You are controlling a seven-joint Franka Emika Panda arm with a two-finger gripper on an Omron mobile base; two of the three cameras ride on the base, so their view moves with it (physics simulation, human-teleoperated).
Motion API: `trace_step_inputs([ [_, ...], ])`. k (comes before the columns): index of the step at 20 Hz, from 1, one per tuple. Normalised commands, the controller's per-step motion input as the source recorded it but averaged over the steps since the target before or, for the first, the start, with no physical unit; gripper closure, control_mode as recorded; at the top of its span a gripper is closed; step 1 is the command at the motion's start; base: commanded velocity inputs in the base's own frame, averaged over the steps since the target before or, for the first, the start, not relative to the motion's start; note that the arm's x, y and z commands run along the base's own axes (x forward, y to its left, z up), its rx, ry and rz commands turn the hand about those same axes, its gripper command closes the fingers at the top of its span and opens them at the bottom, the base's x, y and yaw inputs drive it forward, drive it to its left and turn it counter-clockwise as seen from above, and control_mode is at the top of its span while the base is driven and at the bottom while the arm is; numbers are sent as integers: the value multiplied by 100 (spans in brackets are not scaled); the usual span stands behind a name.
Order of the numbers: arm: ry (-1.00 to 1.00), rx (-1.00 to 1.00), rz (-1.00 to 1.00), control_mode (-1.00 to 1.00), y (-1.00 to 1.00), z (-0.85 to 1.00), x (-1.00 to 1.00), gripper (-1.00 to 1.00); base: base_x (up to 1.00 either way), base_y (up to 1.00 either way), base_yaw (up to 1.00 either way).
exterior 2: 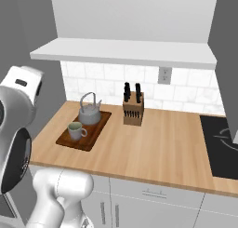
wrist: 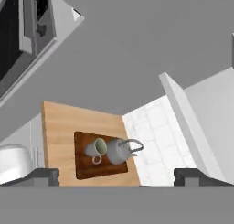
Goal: Pick the kettle from the counter and place it on the tray. Then pick the mug from the cabinet and place it on the tray. Then close the cabinet doors.
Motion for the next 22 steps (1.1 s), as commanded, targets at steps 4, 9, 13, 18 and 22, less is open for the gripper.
trace_step_inputs([
  [4, 0, 0, -36, -100, -67, 22, -13, -100, 0, 0, 0],
  [9, 2, -4, -20, -100, -83, 10, -5, -100, 0, 0, 0],
  [13, 12, -11, -18, -100, -86, 5, 0, -100, 0, 0, 0],
  [18, 13, -24, -24, -100, -75, -4, 5, -100, 0, 0, 0],
  [22, 1, -31, -25, -100, -69, -5, 9, -100, 0, 0, 0],
])
